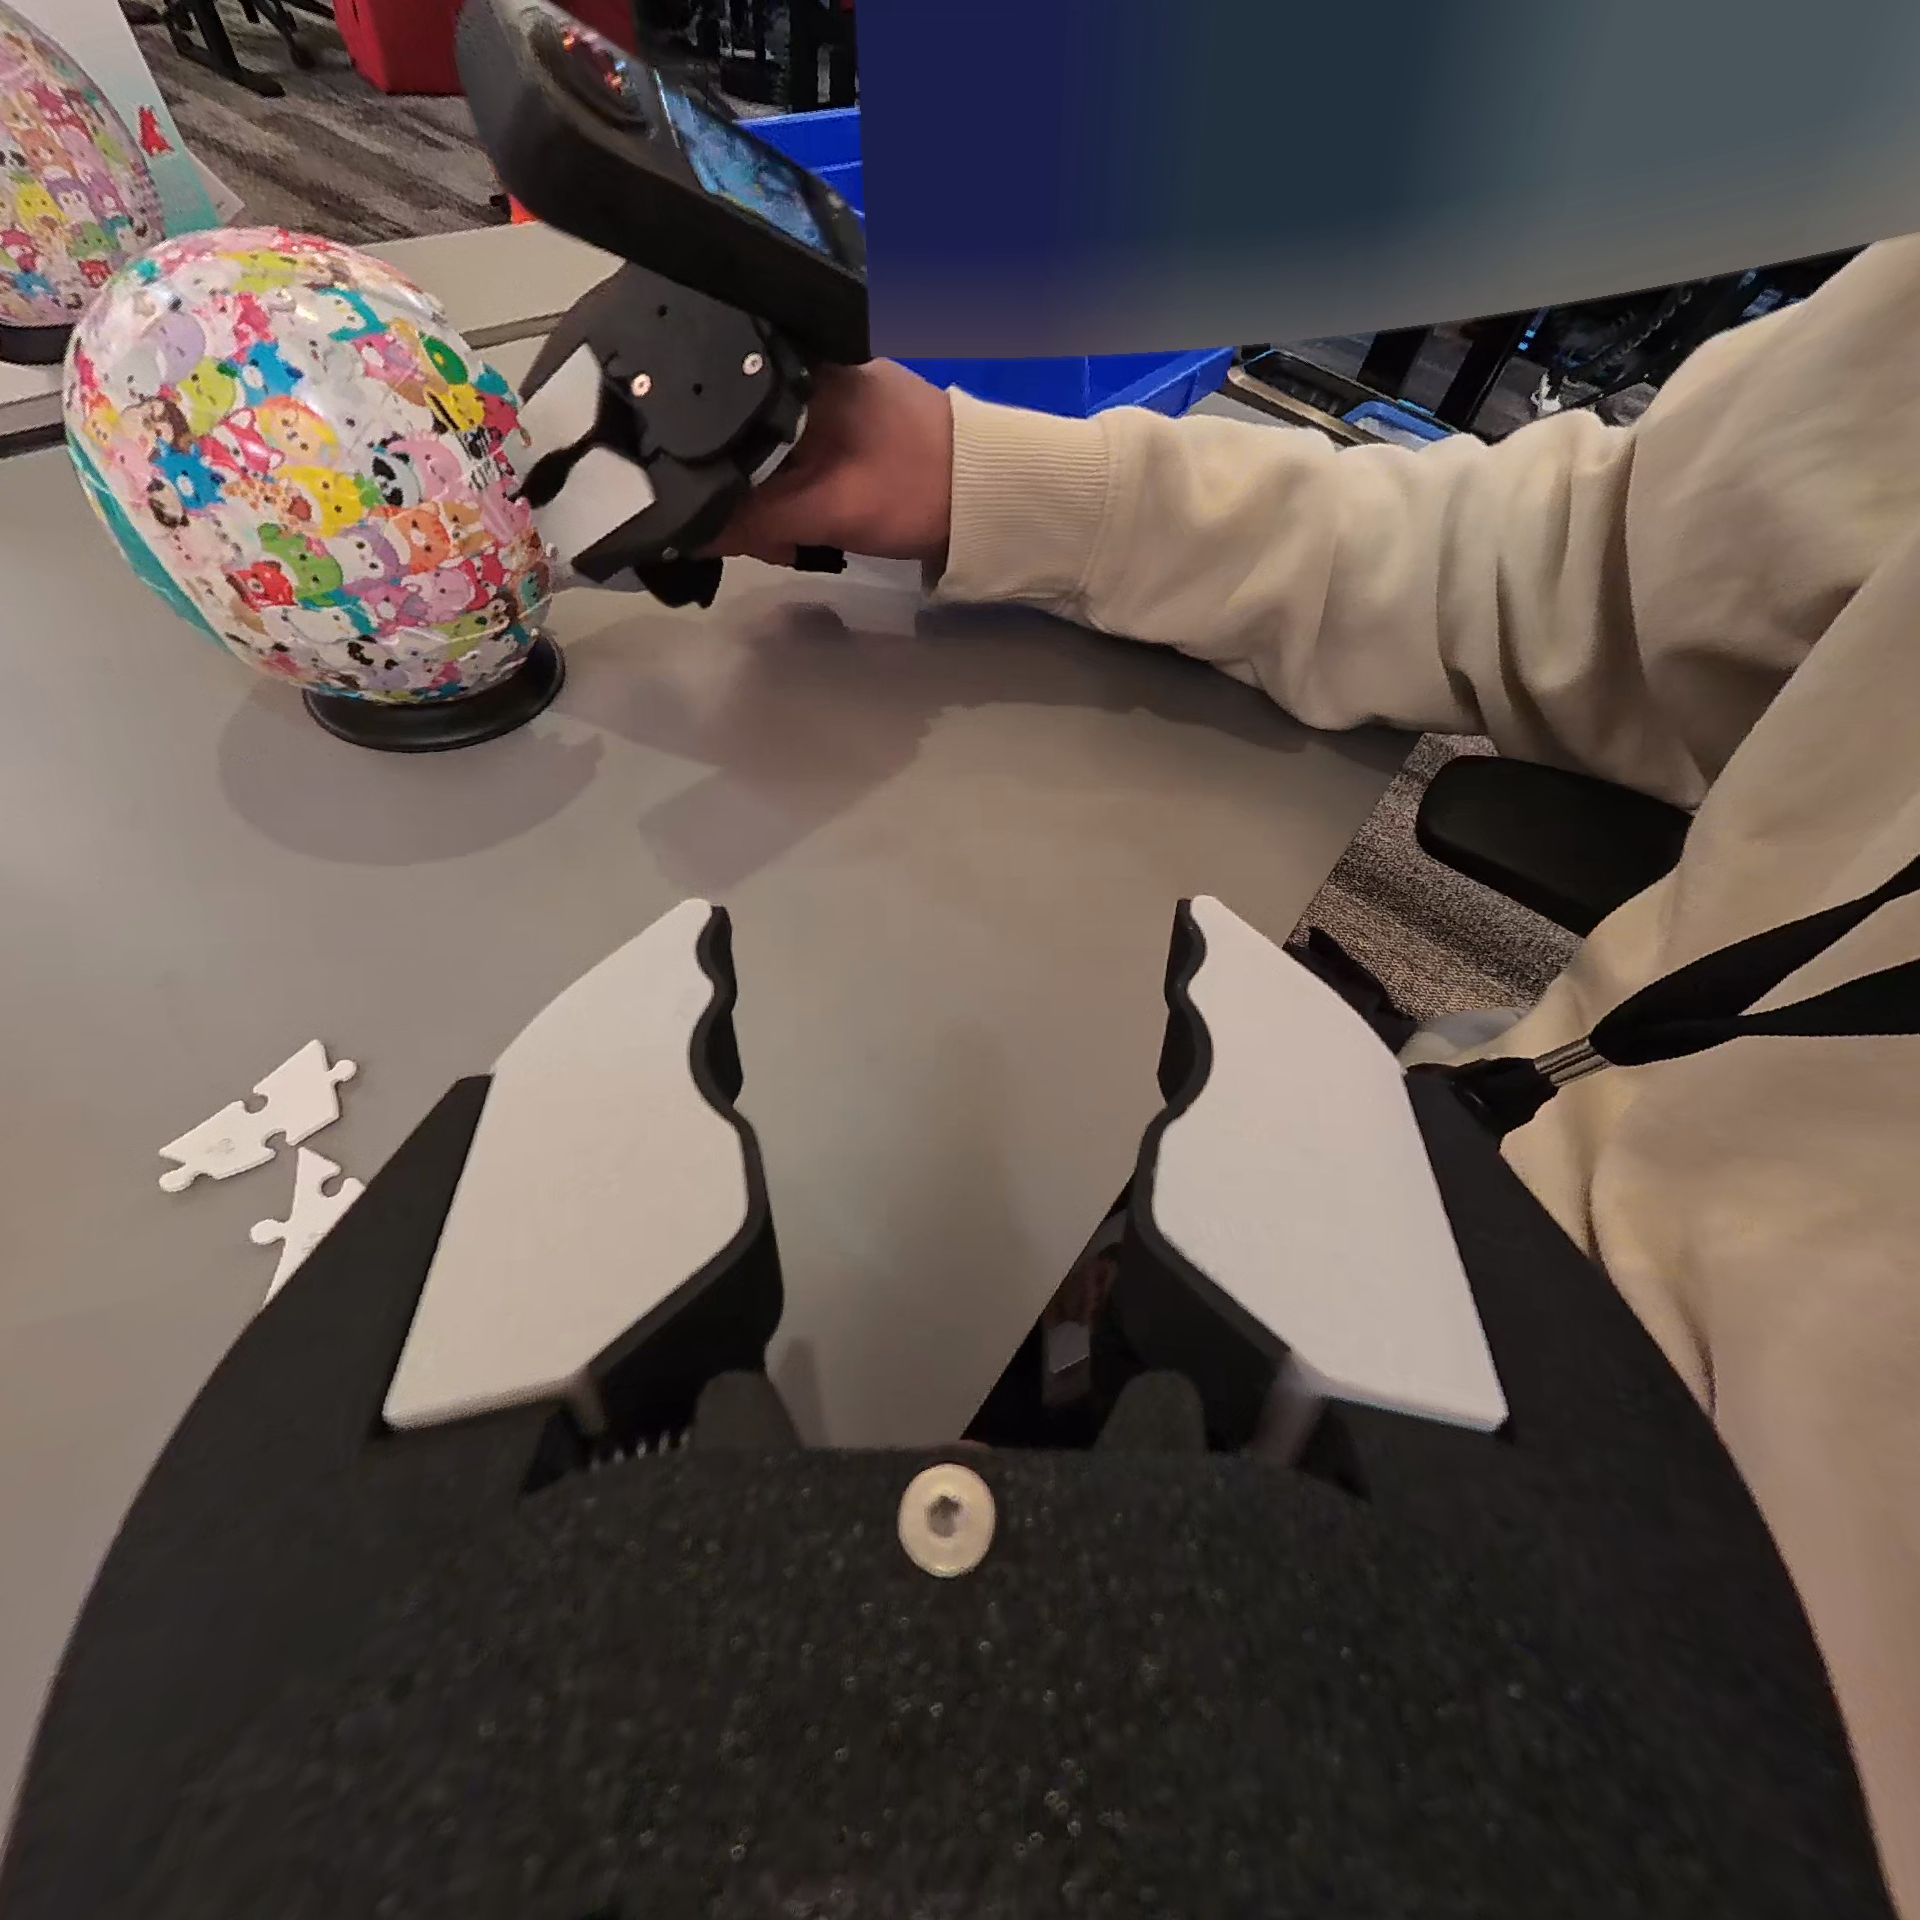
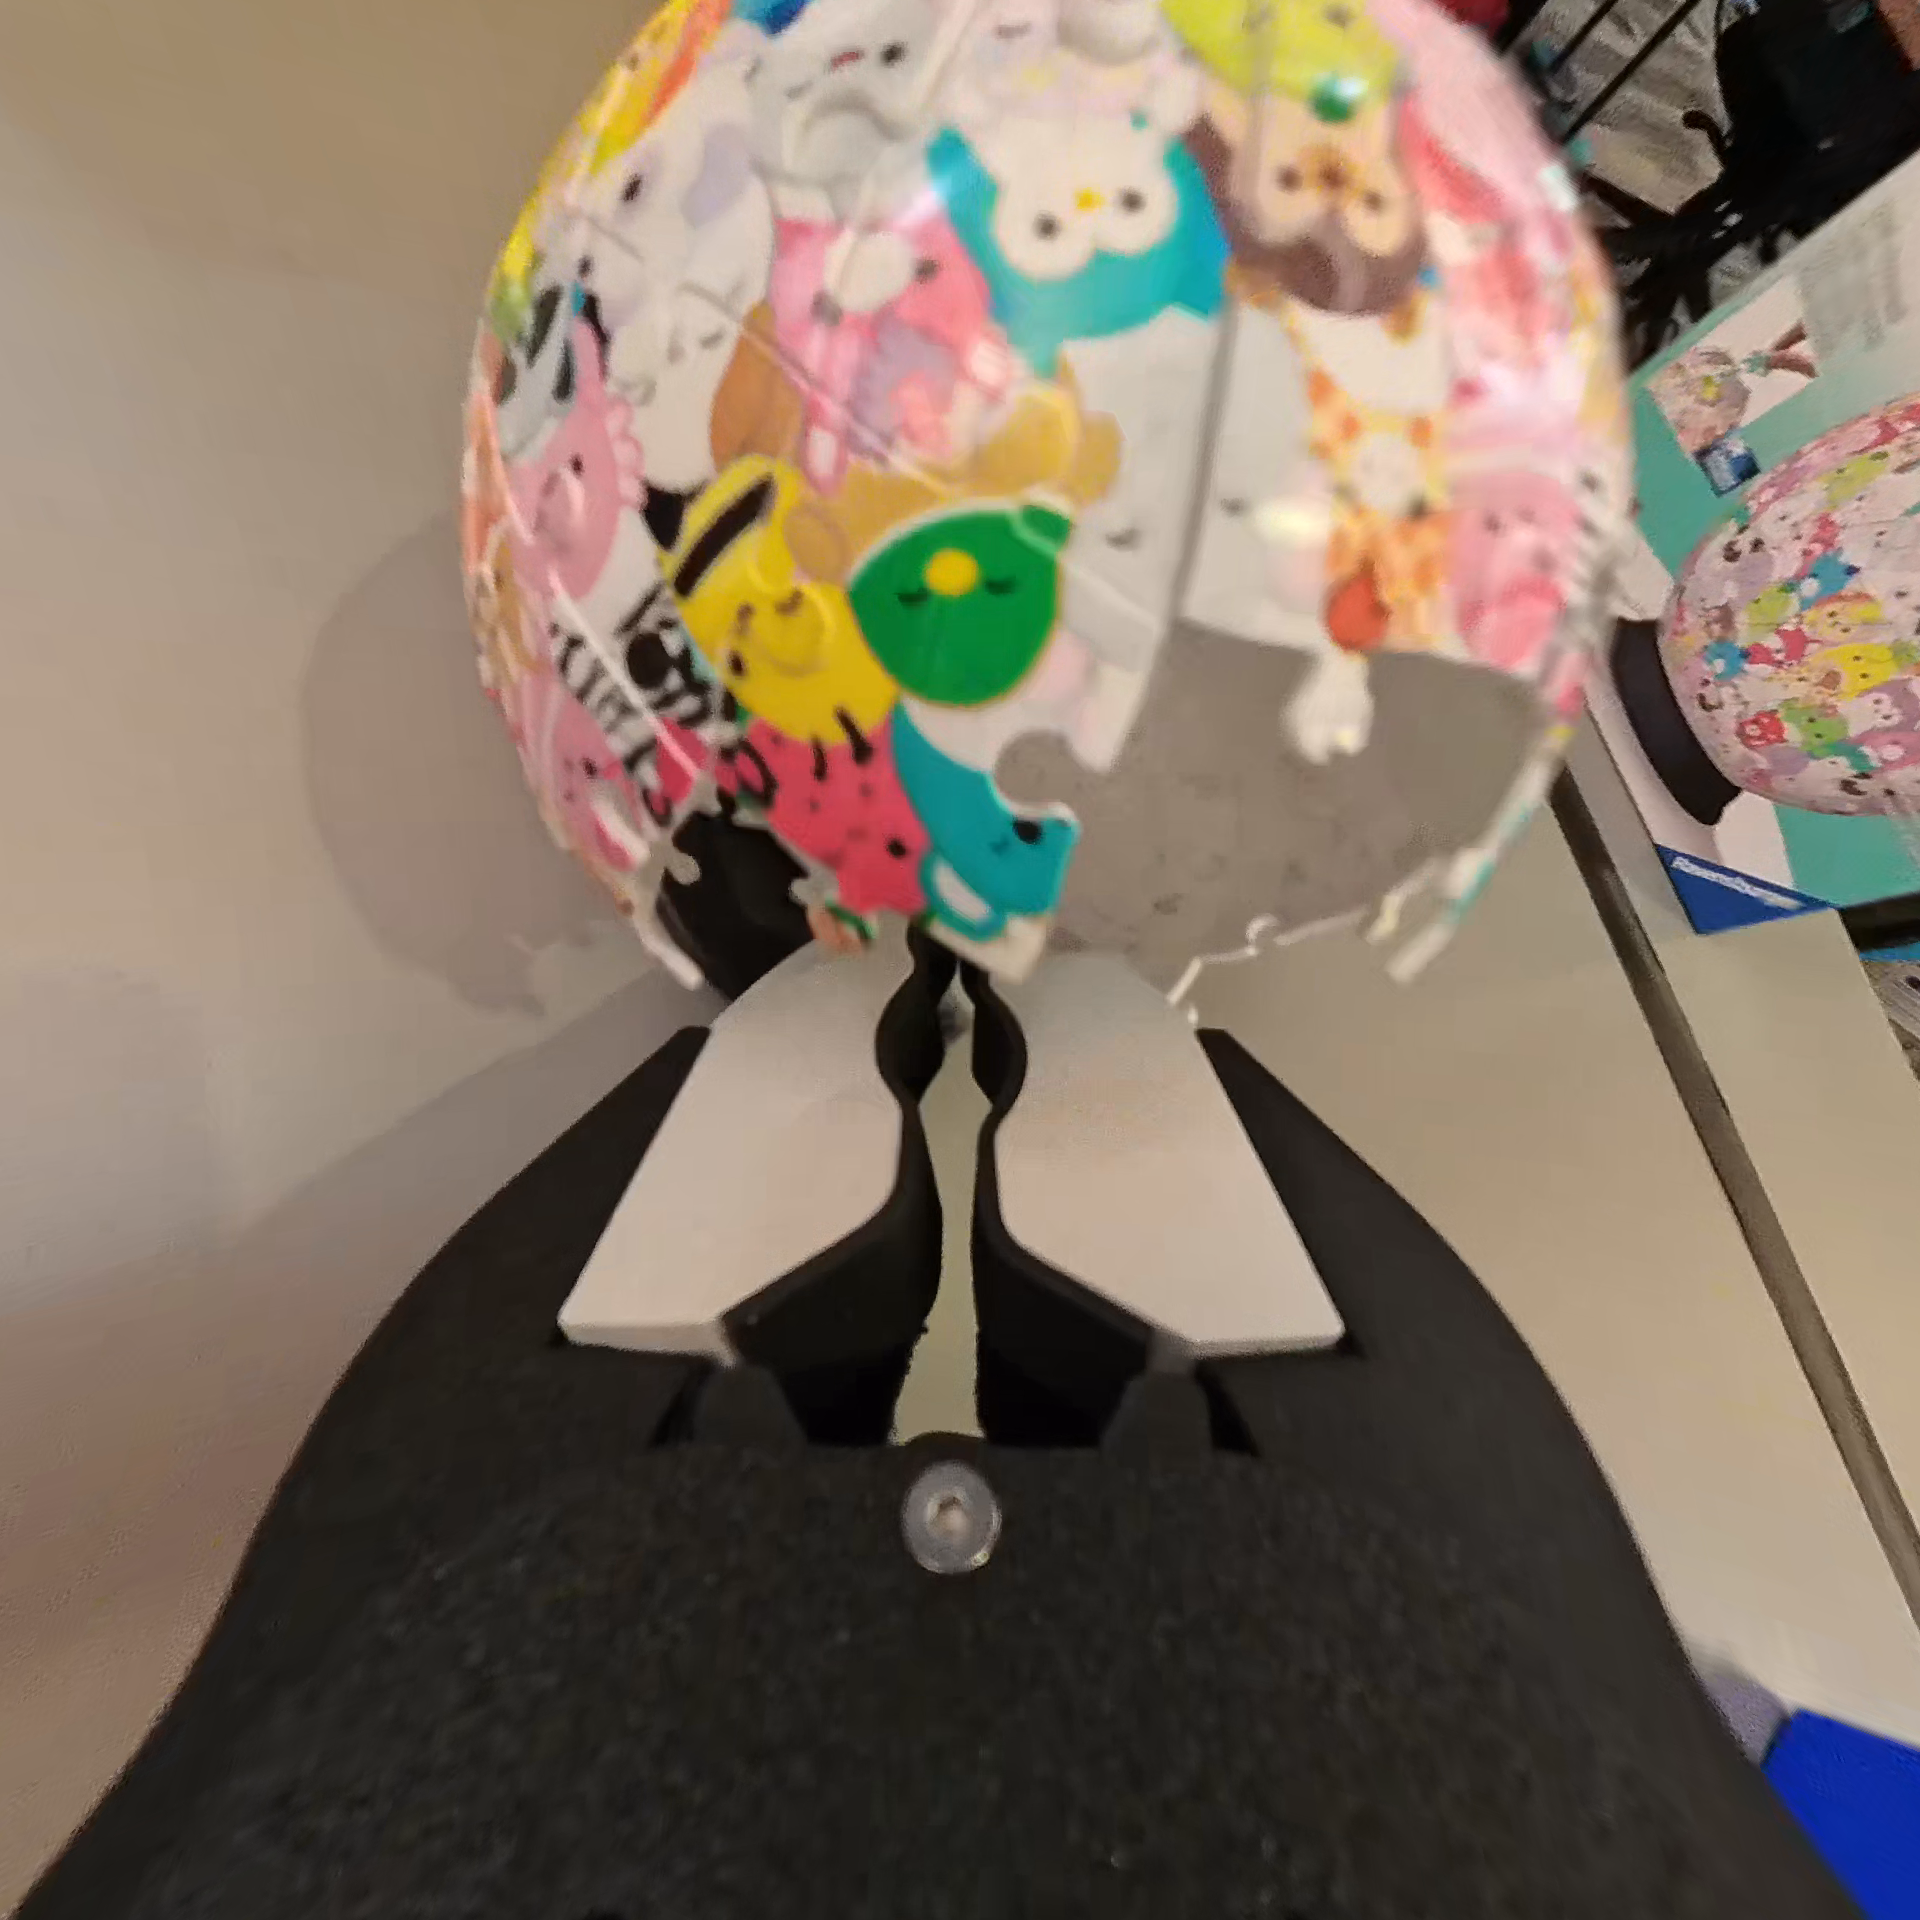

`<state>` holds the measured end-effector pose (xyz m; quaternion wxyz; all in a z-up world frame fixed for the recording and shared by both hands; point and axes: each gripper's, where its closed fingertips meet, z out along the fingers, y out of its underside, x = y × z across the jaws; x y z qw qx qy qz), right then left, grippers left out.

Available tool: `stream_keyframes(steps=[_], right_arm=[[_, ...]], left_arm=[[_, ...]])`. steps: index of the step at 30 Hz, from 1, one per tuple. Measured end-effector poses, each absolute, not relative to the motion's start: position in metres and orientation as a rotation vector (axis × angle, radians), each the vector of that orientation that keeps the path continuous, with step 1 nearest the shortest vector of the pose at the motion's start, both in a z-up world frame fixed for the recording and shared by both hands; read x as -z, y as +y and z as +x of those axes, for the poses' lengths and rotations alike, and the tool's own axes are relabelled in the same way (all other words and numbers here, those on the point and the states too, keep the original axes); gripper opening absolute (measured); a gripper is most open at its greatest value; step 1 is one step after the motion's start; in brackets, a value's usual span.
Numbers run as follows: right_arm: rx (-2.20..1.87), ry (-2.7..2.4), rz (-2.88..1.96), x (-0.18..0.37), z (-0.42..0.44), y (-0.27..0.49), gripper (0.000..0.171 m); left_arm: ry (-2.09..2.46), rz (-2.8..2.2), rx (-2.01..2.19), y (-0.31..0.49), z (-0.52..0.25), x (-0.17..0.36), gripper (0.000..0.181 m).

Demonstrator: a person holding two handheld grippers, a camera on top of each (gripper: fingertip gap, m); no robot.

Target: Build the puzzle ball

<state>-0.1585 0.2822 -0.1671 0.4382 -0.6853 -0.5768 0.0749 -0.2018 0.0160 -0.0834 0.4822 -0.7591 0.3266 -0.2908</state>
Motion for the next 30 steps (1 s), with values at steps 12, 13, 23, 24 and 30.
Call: stream_keyframes(steps=[12, 13, 23, 24, 30], right_arm=[[-0.197, -1.51, -1.795, 0.189, -0.166, 0.285, 0.0], [-0.205, -1.51, -1.796, 0.19, -0.168, 0.284, 0.0], [-0.15, -1.471, -1.743, 0.172, -0.16, 0.284, 0.0], [-0.171, -1.47, -1.737, 0.17, -0.159, 0.28, 0.0], [-0.319, -1.288, -1.682, 0.146, -0.125, 0.254, 0.0]], left_arm=[[0.777, -1.848, 0.724, 0.016, -0.21, 0.083, 0.079], [0.78, -1.848, 0.721, 0.015, -0.209, 0.084, 0.079], [0.775, -1.845, 0.713, 0.014, -0.213, 0.083, 0.079], [0.774, -1.85, 0.711, 0.015, -0.213, 0.084, 0.079], [0.74, -1.895, 0.697, 0.023, -0.223, 0.096, 0.079]])
